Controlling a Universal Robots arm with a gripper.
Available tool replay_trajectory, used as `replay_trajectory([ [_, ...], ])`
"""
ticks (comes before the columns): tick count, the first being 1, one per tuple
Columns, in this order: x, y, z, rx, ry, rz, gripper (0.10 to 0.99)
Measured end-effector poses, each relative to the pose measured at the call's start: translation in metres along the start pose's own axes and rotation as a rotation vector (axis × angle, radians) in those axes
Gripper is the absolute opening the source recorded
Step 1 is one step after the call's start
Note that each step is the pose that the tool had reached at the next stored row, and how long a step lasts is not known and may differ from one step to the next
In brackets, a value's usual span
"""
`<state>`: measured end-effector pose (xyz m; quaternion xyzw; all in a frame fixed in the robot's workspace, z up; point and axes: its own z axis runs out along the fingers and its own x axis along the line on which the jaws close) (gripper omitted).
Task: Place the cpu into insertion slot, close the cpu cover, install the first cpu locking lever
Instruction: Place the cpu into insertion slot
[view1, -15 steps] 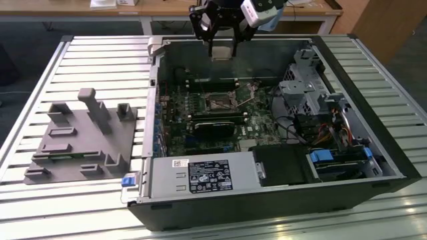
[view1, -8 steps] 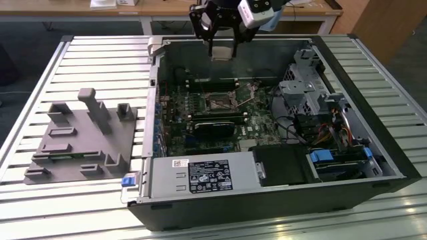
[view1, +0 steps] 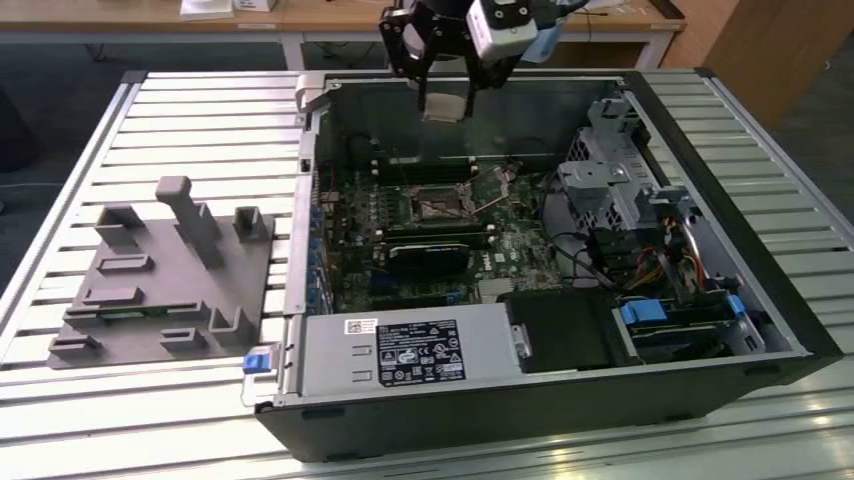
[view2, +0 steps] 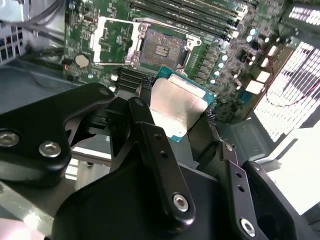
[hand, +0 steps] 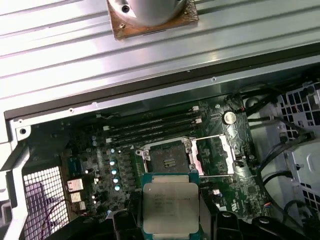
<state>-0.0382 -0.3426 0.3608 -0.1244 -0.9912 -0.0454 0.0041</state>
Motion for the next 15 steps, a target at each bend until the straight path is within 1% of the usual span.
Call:
replay_trajectory([
  [15,-0.0001,-0.0003,0.0029,-0.005,-0.0227,0.252,0.541],
])
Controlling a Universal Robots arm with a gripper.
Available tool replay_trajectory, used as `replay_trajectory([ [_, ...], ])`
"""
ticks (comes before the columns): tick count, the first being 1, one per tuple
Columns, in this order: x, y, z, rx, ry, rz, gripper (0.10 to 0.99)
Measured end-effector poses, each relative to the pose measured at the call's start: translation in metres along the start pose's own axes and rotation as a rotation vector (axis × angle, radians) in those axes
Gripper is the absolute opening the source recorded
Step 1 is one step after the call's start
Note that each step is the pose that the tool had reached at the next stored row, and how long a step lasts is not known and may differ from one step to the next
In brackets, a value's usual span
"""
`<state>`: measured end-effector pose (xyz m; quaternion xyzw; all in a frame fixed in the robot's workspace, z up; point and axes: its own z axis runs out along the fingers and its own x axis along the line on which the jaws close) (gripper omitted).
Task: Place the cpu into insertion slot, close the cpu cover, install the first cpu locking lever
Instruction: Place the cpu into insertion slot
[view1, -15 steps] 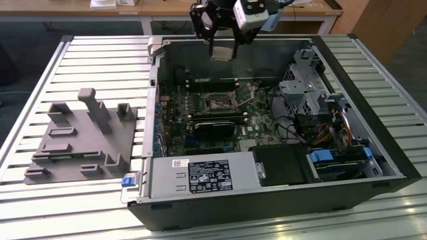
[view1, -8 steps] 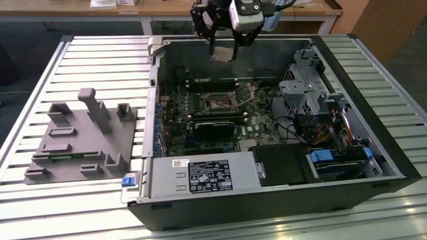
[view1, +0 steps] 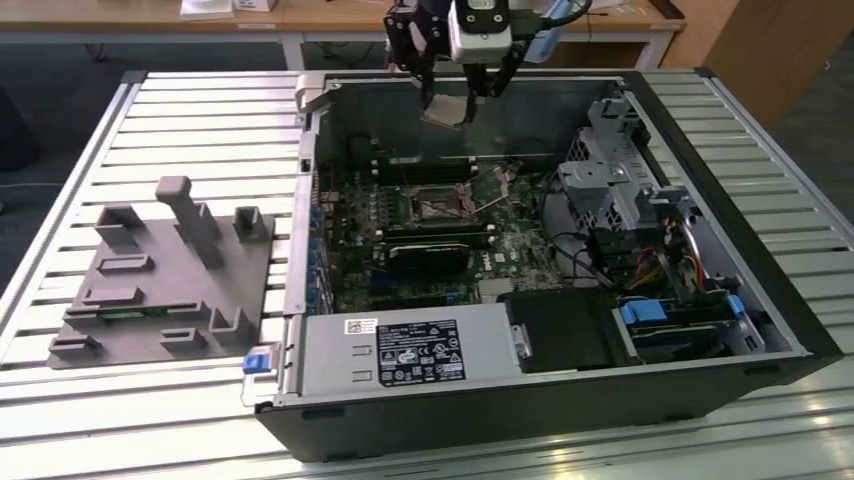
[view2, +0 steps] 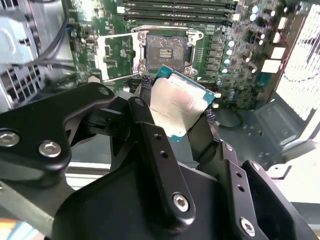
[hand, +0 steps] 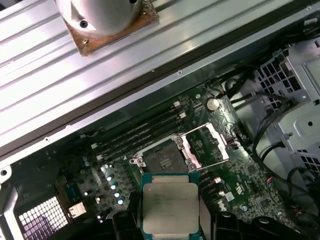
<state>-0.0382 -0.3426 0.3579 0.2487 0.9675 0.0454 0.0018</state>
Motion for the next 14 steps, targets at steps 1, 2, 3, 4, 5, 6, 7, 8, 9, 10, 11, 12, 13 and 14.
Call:
replay_trajectory([
  [1,0.0,0.0,0.0002,0.0,-0.0016,0.018,0.541],
  [2,0.0,0.0,0.0005,-0.001,-0.0033,0.037,0.541],
  [3,0.0,-0.0001,0.0007,-0.001,-0.0049,0.055,0.541],
  [4,0.0,-0.0001,0.0009,-0.001,-0.0065,0.073,0.541],
  [5,0.0,-0.0001,0.0012,-0.002,-0.0081,0.09,0.541],
  [6,0.0,-0.0001,0.0014,-0.002,-0.0097,0.108,0.541],
  [7,-0.0001,-0.0001,0.0017,-0.002,-0.0113,0.126,0.541],
  [8,0.0,-0.0002,0.002,-0.003,-0.013,0.145,0.541],
  [9,0.0,-0.0002,0.0022,-0.003,-0.0146,0.163,0.541],
  [10,-0.0001,-0.0002,0.0025,-0.003,-0.0162,0.181,0.541],
  [11,-0.0001,-0.0002,0.0027,-0.004,-0.0179,0.199,0.541],
  [12,-0.0001,-0.0003,0.003,-0.004,-0.0194,0.217,0.541],
  [13,-0.0001,-0.0003,0.0033,-0.004,-0.021,0.235,0.541],
  [14,-0.0001,-0.0003,0.0036,-0.005,-0.0226,0.253,0.541],
])
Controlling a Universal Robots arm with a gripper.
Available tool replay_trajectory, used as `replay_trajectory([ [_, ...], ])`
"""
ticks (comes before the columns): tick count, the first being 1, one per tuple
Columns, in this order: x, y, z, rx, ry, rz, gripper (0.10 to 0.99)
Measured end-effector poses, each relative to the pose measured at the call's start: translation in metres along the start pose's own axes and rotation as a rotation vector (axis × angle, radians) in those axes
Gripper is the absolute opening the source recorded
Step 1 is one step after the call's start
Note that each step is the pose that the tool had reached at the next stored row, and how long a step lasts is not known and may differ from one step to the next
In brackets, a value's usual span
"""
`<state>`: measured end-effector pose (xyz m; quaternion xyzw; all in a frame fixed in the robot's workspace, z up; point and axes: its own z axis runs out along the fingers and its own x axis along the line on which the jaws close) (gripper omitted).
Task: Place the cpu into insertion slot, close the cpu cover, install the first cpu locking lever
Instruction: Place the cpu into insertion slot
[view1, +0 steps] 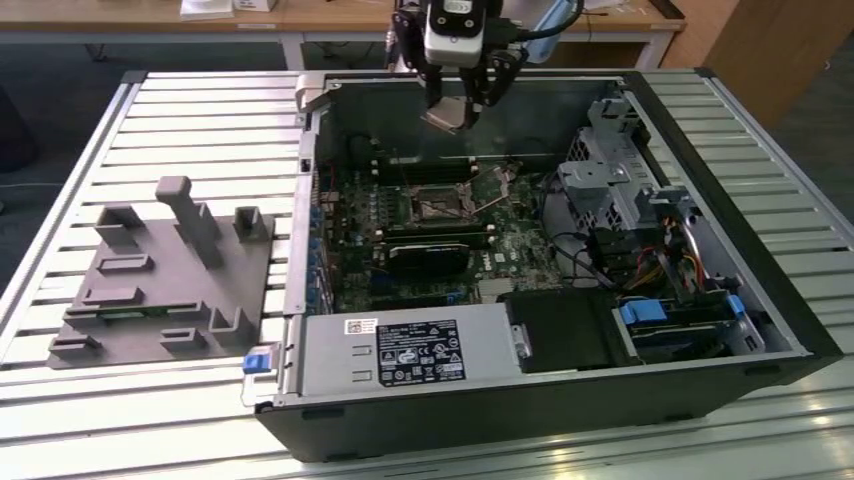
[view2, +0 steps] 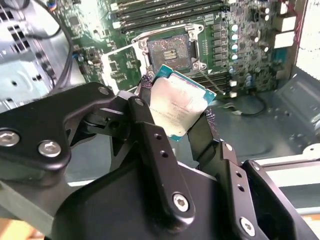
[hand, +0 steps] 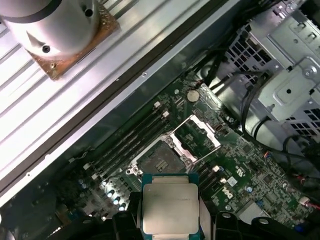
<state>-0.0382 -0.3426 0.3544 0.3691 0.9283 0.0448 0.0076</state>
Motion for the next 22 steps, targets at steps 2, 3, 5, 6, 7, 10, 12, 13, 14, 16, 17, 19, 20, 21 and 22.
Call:
replay_trajectory([
  [2,0.0,-0.0001,0.0005,-0.001,-0.0033,0.037,0.541],
  [3,0.0,-0.0001,0.0008,-0.001,-0.0049,0.055,0.541],
  [5,0.0,-0.0002,0.0014,-0.002,-0.0081,0.091,0.541],
  [6,0.0,-0.0002,0.0017,-0.002,-0.0096,0.109,0.541],
  [7,0.0,-0.0002,0.0019,-0.003,-0.0112,0.127,0.541],
  [10,-0.0001,-0.0003,0.0027,-0.003,-0.0162,0.182,0.541],
  [12,-0.0001,-0.0003,0.0031,-0.004,-0.0194,0.218,0.541],
  [13,-0.0001,-0.0003,0.0034,-0.005,-0.0209,0.236,0.541],
  [14,-0.0001,-0.0003,0.0036,-0.005,-0.0225,0.254,0.541],
  [16,-0.0001,-0.0004,0.0041,-0.006,-0.0259,0.291,0.541],
  [17,-0.0001,-0.0004,0.0044,-0.006,-0.0275,0.309,0.541],
  [19,-0.0001,-0.0005,0.005,-0.007,-0.0307,0.345,0.541],
  [20,-0.0001,-0.0005,0.0053,-0.007,-0.0323,0.363,0.541],
  [21,-0.0001,-0.0005,0.0056,-0.007,-0.0338,0.38,0.541],
  [22,-0.0001,-0.0006,0.0059,-0.008,-0.0353,0.398,0.541],
])
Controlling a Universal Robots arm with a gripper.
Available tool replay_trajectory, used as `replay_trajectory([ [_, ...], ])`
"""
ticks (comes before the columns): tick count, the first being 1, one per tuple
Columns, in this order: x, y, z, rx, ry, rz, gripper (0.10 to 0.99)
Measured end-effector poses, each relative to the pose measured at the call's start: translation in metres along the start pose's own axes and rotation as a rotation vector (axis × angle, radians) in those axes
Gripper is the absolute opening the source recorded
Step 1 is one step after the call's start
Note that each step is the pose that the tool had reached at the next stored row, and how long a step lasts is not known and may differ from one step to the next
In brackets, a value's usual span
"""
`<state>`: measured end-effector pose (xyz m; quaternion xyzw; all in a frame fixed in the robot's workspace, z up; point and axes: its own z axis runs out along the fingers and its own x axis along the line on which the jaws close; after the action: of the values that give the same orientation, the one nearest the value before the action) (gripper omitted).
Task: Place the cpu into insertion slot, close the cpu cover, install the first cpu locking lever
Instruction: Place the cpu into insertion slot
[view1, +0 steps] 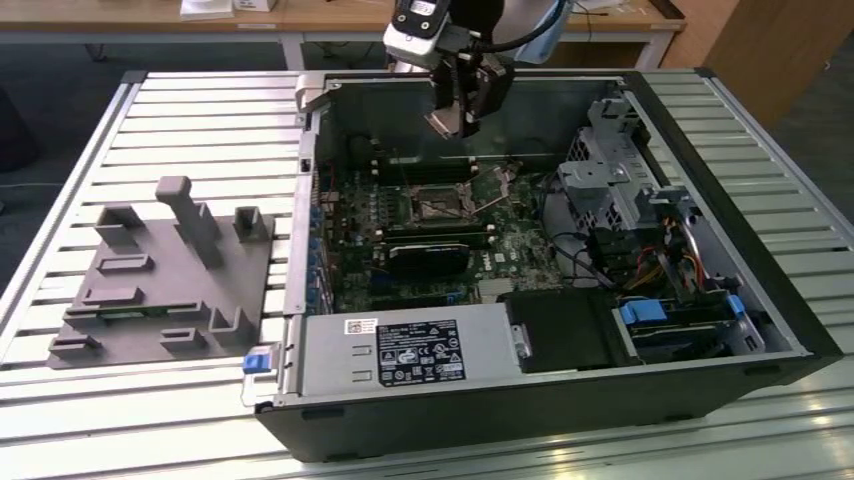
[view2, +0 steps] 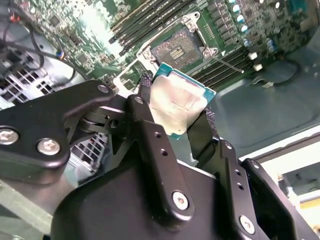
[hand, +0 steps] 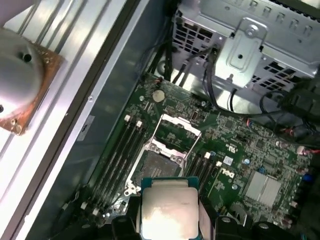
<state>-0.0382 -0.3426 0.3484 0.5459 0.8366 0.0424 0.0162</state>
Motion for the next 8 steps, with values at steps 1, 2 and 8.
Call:
replay_trajectory([
  [1,0.0,0.0,0.0002,0.0,-0.0014,0.015,0.541],
  [2,0.0001,-0.0002,0.0005,-0.001,-0.0028,0.031,0.541],
  [8,0.0001,-0.0005,0.0032,-0.002,-0.0119,0.132,0.541],
])
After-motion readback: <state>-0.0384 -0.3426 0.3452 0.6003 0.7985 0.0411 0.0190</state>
